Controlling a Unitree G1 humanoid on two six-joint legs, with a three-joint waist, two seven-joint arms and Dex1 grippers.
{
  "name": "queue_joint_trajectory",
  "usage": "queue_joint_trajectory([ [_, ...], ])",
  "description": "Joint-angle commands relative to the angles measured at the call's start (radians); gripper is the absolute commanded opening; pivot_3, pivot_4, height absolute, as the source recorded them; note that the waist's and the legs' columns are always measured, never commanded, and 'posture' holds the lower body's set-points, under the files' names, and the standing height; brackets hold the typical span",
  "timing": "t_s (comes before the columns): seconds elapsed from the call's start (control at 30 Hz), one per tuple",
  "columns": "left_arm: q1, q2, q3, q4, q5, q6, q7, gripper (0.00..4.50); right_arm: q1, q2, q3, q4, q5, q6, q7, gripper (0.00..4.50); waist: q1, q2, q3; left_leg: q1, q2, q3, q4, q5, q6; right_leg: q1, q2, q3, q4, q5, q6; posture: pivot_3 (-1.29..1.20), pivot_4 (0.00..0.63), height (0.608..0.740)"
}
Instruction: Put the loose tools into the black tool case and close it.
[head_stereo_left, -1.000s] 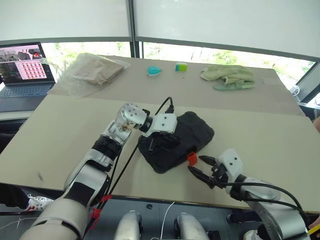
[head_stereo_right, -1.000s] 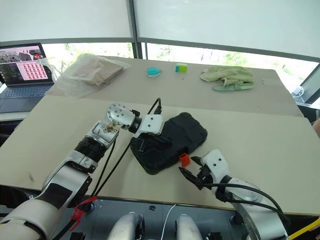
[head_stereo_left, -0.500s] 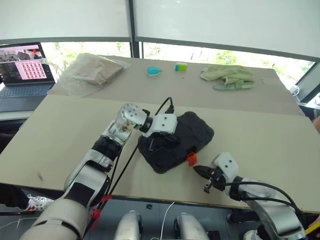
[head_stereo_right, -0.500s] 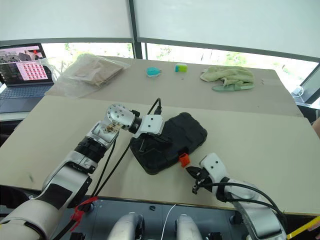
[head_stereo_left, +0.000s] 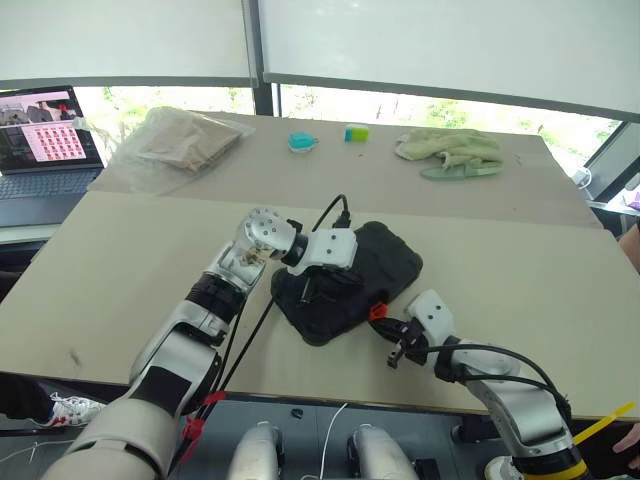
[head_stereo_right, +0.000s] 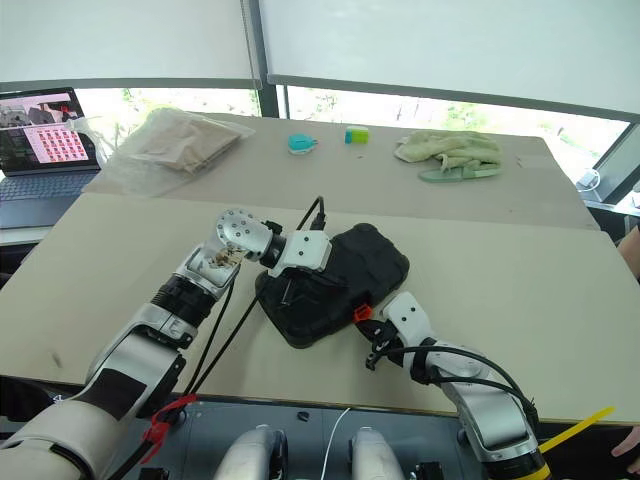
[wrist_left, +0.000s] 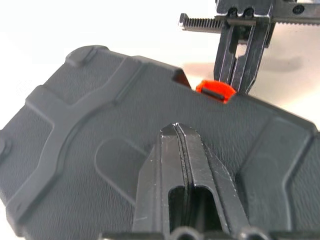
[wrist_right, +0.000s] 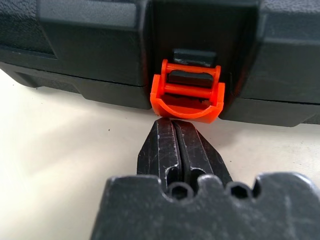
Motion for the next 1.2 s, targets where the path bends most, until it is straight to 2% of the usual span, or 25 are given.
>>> queue_joint_trajectory([
  [0.03,0.04,-0.006,-0.066,0.028,0.053,0.018,-0.019,0.0,-0.036,0.024,-0.078,-0.149,0.06,-0.029,-0.023,0.03,-0.001,0.0,0.0,0.0,0.0,0.0,0.0,0.0,0.0,0.0,0.0,0.0,0.0,0.0,0.0,0.0,0.15,0.74],
  [0.47,0.051,-0.007,-0.073,0.031,0.061,0.012,-0.018,0.0,-0.065,-0.067,-0.061,-0.206,0.063,0.076,0.035,0.03,0.0,0.0,0.0,-0.001,0.0,0.0,0.0,0.0,0.0,-0.001,0.0,0.001,0.0,0.0,0.0,0.0,0.15,0.74],
  [0.77,0.061,0.005,-0.063,0.024,0.058,0.025,-0.006,0.0,-0.104,-0.105,-0.057,-0.139,0.051,0.058,0.079,0.03,-0.002,0.0,0.0,0.001,0.0,0.0,0.0,0.0,0.0,0.001,0.0,0.001,0.0,-0.001,0.001,0.0,0.15,0.74],
  [0.93,0.066,0.045,-0.025,0.002,0.038,0.064,-0.002,0.0,-0.074,-0.16,-0.113,-0.178,0.082,0.069,0.116,0.03,-0.002,0.0,0.0,0.001,0.0,0.0,0.0,0.0,0.0,0.001,0.0,0.001,0.0,-0.001,0.001,0.0,0.15,0.74],
  [0.97,0.066,0.066,0.0,-0.01,0.02,0.093,-0.003,0.26,-0.057,-0.184,-0.153,-0.197,0.11,0.079,0.137,0.01,0.0,0.0,0.0,0.001,0.0,0.0,0.0,0.0,0.0,0.001,0.0,0.001,0.0,0.0,0.001,0.0,0.15,0.74],
  [1.0,0.068,0.087,0.024,-0.026,-0.001,0.124,-0.009,0.56,-0.04,-0.208,-0.193,-0.21,0.14,0.089,0.161,0.29,0.001,0.0,0.0,0.001,0.0,0.0,0.0,0.0,0.0,0.001,0.0,0.001,0.0,0.0,0.001,0.0,0.15,0.74],
  [1.03,0.071,0.109,0.049,-0.048,-0.026,0.159,-0.018,0.64,-0.024,-0.234,-0.233,-0.222,0.17,0.1,0.188,0.58,0.0,0.0,0.0,0.0,-0.001,0.0,-0.001,0.0,0.0,0.0,0.0,0.001,0.0,0.0,0.001,0.0,0.15,0.74],
  [1.07,0.076,0.143,0.082,-0.08,-0.057,0.208,-0.03,0.92,-0.006,-0.268,-0.291,-0.234,0.214,0.109,0.228,0.68,-0.001,0.0,0.0,0.001,0.0,0.0,-0.001,0.0,0.0,0.0,0.0,0.001,0.0,0.0,0.0,0.0,0.15,0.74],
  [1.2,0.114,0.303,0.215,-0.237,-0.208,0.44,-0.099,2.36,0.042,-0.385,-0.537,-0.239,0.418,0.189,0.364,2.05,-0.015,0.002,0.002,0.001,0.0,0.0,-0.004,0.0,0.0,-0.001,0.0,0.001,0.0,0.0,-0.001,0.0,0.15,0.74],
])
